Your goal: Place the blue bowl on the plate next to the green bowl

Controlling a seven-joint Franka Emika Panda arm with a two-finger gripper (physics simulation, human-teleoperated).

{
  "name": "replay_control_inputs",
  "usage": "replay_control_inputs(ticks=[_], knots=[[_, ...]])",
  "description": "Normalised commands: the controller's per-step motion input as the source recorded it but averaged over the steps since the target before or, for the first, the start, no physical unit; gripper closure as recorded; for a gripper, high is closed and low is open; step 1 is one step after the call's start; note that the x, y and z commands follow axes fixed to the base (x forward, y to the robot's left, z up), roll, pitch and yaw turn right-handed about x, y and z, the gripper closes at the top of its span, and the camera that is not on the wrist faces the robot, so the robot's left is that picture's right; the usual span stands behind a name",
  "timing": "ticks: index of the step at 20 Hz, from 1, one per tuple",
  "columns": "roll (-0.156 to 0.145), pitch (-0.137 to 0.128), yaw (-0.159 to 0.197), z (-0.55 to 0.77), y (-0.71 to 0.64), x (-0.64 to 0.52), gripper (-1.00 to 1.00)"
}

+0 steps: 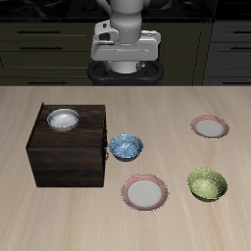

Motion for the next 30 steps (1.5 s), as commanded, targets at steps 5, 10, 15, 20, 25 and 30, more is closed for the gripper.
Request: replay_control_inputs(ticks=[5,10,15,20,25,30], knots=[[-0.012,0.011,-0.008,0.04,0.02,0.26,-1.0],[0.01,0.003,0.001,0.03,0.09,0.17,-1.0],[-0.012,-0.001,-0.003,0.03,0.1,0.23,-1.0],[-0.003,-0.005,-0.019,0.0,0.11,0.25,-1.0],[0.018,-0.003,-0.009,0.02,0.13,0.17,-1.0],[0.006,-0.007,0.011,0.02,0.09,0.28,-1.0]])
